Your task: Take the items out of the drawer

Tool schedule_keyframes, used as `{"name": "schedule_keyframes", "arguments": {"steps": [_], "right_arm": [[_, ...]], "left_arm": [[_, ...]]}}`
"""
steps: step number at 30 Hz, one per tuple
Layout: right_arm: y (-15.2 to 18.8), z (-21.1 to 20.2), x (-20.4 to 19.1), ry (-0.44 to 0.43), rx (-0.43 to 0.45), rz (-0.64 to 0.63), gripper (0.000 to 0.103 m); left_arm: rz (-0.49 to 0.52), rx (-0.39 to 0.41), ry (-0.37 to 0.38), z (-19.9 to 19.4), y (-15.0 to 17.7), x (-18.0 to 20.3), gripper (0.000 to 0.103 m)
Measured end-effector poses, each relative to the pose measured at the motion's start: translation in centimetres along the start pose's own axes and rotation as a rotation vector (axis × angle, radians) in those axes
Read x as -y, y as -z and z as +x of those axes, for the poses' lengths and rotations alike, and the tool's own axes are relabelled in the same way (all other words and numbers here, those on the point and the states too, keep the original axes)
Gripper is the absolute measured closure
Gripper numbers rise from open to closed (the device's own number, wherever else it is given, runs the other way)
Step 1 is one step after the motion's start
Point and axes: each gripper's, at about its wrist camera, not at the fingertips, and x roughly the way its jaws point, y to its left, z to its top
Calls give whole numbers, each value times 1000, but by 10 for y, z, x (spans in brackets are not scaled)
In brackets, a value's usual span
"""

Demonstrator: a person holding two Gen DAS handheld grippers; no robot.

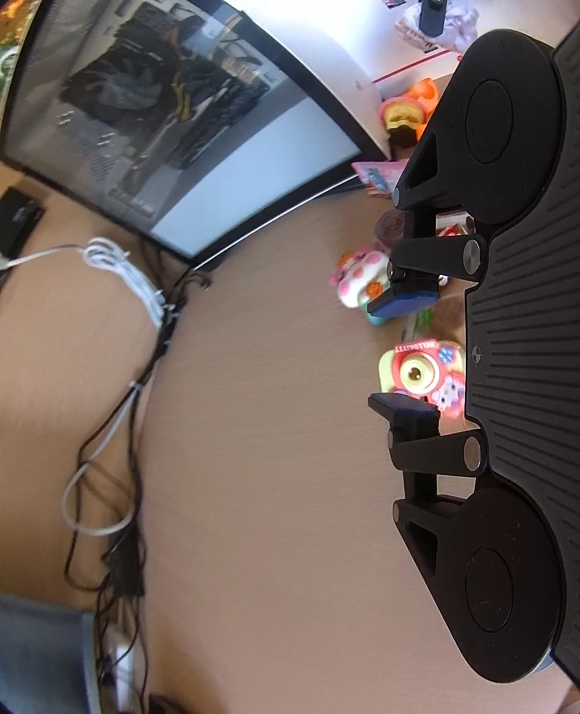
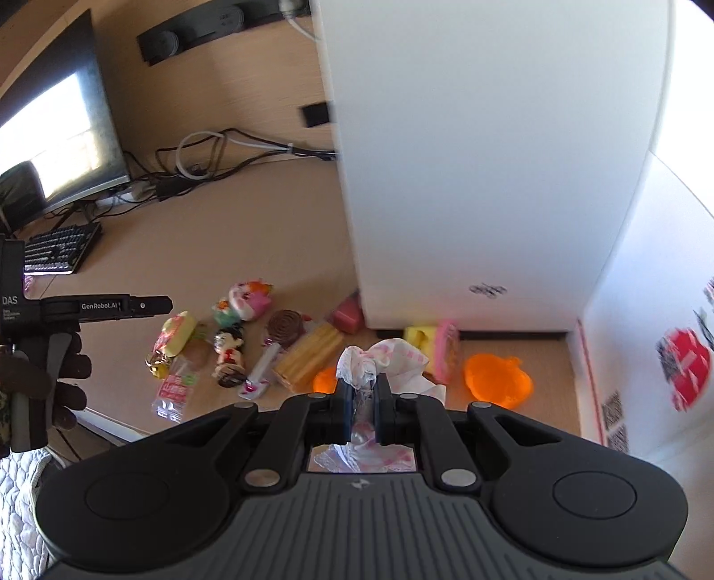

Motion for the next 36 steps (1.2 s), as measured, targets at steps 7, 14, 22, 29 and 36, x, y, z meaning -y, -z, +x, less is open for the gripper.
{"name": "schedule_keyframes", "arguments": {"steps": [7,14,22,29,36], "right_arm": [[-24,27,-36,-88,11,-57,94],[-40,81,-76,-145,-10,-125,94],[-27,155,-85,-58,-121,-178,93],[-21,140,-85,-20,-54,-172,68],[-18,78,-63,-14,58,-33,57]], "left_arm": [[-11,-14,-59,-22,21,2,62],[4,-73,-79,-32,53,15,62],[6,-88,-135,-43,63,18,62],[17,-95,-105,-44,66,14,62],[70,-95,-11,-32,60,32,62]]}}
